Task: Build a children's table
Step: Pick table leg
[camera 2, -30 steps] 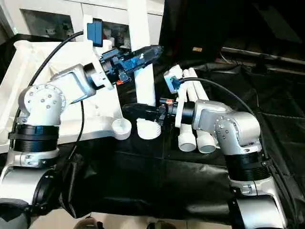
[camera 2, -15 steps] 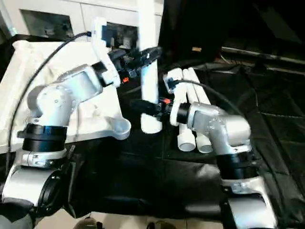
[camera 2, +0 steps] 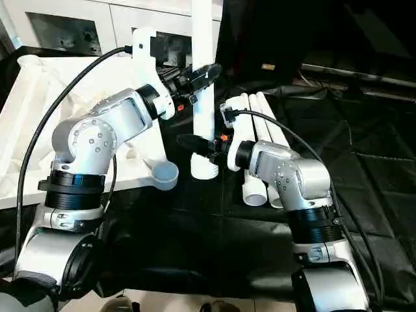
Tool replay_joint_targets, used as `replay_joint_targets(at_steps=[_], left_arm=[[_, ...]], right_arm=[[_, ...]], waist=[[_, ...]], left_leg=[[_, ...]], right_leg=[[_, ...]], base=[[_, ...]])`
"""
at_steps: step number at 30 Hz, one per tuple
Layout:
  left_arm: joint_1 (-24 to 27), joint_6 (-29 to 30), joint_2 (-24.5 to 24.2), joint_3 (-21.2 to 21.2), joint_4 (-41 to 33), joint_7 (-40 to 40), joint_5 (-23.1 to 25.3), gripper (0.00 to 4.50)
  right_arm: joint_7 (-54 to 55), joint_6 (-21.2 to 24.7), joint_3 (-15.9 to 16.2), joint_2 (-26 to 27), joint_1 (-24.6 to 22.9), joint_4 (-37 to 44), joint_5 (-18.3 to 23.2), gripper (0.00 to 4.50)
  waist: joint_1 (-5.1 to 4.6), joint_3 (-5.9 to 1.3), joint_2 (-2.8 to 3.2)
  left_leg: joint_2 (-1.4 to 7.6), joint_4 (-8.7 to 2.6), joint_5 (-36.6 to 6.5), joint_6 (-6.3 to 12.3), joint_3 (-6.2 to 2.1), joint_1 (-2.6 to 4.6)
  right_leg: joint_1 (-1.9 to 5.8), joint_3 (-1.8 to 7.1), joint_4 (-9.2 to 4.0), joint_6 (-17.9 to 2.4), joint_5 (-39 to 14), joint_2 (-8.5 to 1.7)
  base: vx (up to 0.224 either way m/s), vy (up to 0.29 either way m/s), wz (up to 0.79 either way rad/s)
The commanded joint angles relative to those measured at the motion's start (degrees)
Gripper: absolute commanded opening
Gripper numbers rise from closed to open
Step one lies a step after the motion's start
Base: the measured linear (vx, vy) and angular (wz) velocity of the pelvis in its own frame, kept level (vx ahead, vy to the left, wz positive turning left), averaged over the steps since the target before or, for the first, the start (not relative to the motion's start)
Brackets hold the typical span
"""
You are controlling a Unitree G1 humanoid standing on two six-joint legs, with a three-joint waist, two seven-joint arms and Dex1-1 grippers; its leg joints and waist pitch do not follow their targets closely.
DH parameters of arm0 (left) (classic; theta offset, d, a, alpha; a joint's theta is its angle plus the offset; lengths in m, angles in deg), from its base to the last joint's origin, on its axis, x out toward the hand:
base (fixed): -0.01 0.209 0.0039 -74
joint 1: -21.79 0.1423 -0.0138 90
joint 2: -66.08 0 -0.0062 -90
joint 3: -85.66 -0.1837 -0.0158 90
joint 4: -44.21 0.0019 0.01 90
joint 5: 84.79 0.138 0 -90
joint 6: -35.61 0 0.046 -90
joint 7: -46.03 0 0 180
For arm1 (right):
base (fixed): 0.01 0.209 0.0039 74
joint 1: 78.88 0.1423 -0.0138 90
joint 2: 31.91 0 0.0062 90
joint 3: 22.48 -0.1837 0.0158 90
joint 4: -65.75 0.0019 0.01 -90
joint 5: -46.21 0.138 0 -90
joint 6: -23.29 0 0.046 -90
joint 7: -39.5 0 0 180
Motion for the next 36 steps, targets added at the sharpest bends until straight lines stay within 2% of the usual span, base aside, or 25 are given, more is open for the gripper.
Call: replay_joint_targets(at_steps=[1,2,3,4,8,10,11,12,13,15,17,18,23,28,36], left_arm=[[-0.1,-0.6,0.7,0.8,-0.9,0.0,-1.4,1.81],[-0.1,-0.8,0.8,1.0,-0.8,0.4,-1.5,1.81],[0.0,-1.0,0.8,1.0,-0.8,0.7,-1.6,1.81],[0.0,-1.0,0.9,1.1,-0.8,0.9,-1.7,1.8],[0.0,-0.8,0.4,1.3,-0.8,3.1,-2.7,1.8],[0.1,-0.5,0.2,1.4,-0.8,3.9,-3.0,1.8],[0.1,-0.4,-0.3,1.2,-0.8,4.9,-3.2,1.8],[0.1,-0.1,-0.9,1.0,-0.8,5.8,-3.4,1.8],[0.1,0.7,-2.7,0.2,-1.1,9.0,-3.8,1.8],[0.1,0.7,-2.7,0.2,-1.1,9.0,-3.8,1.8],[0.4,2.2,-5.6,-1.7,-2.6,13.9,-4.3,1.8],[0.7,2.8,-6.5,-2.5,-3.4,15.6,-4.6,1.8],[0.8,4.0,-7.7,-3.3,-4.2,17.6,-5.1,1.8],[0.8,4.3,-8.3,-4.1,-4.5,19.3,-5.7,1.8],[1.3,5.7,-8.5,-4.1,-6.2,21.3,-6.9,1.8]], right_arm=[[0.8,-1.7,-0.9,-0.3,0.8,0.4,-0.7,2.3],[0.6,-1.4,-1.4,-0.1,0.7,0.5,-0.2,2.51],[0.3,-1.1,-1.8,0.0,0.7,0.4,0.3,2.51],[0.2,-0.9,-1.9,0.0,0.6,0.5,0.5,2.65],[-0.7,-0.6,-1.7,-0.9,0.2,1.3,0.6,3.07],[-1.0,-0.5,-1.6,-1.3,0.0,1.7,0.5,3.12],[-2.1,0.1,-1.6,-1.9,-0.2,2.2,1.0,3.13],[-3.2,0.7,-1.5,-2.5,-0.4,2.8,1.6,3.13],[-6.3,2.4,-1.2,-4.3,-1.1,4.6,3.2,3.13],[-6.3,2.4,-1.2,-4.3,-1.1,4.6,3.2,3.13],[-9.6,3.8,-0.7,-6.4,-1.6,6.4,4.6,3.13],[-10.3,4.0,-0.6,-6.9,-1.8,6.8,4.9,3.13],[-13.1,4.9,0.4,-8.9,-1.9,8.2,5.6,3.13],[-14.8,5.6,1.4,-10.1,-2.3,9.0,5.7,3.13],[-15.2,5.6,2.2,-10.1,-2.4,8.4,5.4,3.13]], waist=[[0.06,-4.58,0.27],[0.13,-4.57,0.99],[-0.05,-4.56,0.64],[-0.01,-4.58,0.85],[0.01,-4.51,0.7],[-0.04,-4.49,0.73],[-0.07,-4.46,0.72],[-0.04,-4.54,0.33],[0.17,-4.45,0.44],[0.13,-4.47,0.55],[0.08,-4.45,0.08],[0.24,-4.35,0.3],[0.11,-4.28,0.26],[0.2,-4.36,-0.1],[0.19,-4.34,-0.13]], left_leg=[[0.57,-3.57,-2.1,-0.21,0.05,0.22],[0.57,-3.58,-2.0,-0.29,-0.04,0.23],[0.57,-3.57,-2.4,-0.22,0.02,0.24],[0.58,-3.6,-2.6,-0.26,-0.01,0.28],[0.56,-3.66,-3.2,-0.46,0.0,0.35],[0.63,-3.69,-3.3,-0.48,0.01,0.4],[0.62,-3.7,-3.4,-0.5,0.01,0.4],[0.59,-3.63,-3.4,-0.28,0.08,0.4],[0.56,-3.68,-3.2,0.16,0.07,0.48],[0.67,-3.7,-3.0,0.16,0.0,0.38],[0.54,-3.69,-3.0,0.39,0.05,0.4],[0.74,-3.76,-2.8,0.39,0.03,0.41],[0.75,-3.69,-3.6,-0.04,0.11,0.37],[0.67,-3.61,-2.4,0.3,0.13,0.25],[0.66,-3.56,-2.4,0.15,0.16,0.15]], right_leg=[[4.28,2.21,-3.77,-10.2,-4.0,-4.62],[4.25,2.21,-3.64,-10.4,-3.4,-4.64],[4.25,2.18,-3.82,-10.4,-3.3,-4.54],[4.29,2.19,-3.78,-10.6,-3.3,-4.59],[4.3,2.16,-3.88,-10.7,-4.0,-4.56],[4.22,2.17,-3.89,-10.6,-4.1,-4.54],[4.22,2.16,-3.92,-10.6,-4.3,-4.53],[4.33,2.19,-3.91,-10.5,-4.4,-4.54],[4.33,2.2,-3.94,-10.4,-4.4,-4.48],[4.29,2.18,-3.79,-10.3,-4.1,-4.53],[4.38,2.13,-3.92,-10.2,-4.8,-4.51],[4.2,2.24,-3.79,-10.1,-5.5,-4.7],[4.1,2.19,-4.05,-10.1,-7.8,-4.73],[4.14,2.19,-3.95,-9.7,-7.4,-4.72],[4.13,2.18,-3.96,-9.9,-7.7,-4.74]], base=[[0.0,0.0,0.0],[0.0,0.0,0.0],[0.0,0.0,0.0],[0.0,0.0,0.0],[0.0,0.0,0.0],[0.0,0.0,0.0],[0.0,0.0,0.0],[0.0,0.0,0.0],[0.0,0.0,0.0],[0.0,0.0,0.0],[0.0,0.0,0.0],[0.0,0.0,0.0],[0.0,0.0,0.0],[0.0,0.0,0.0],[0.0,0.0,0.0]])
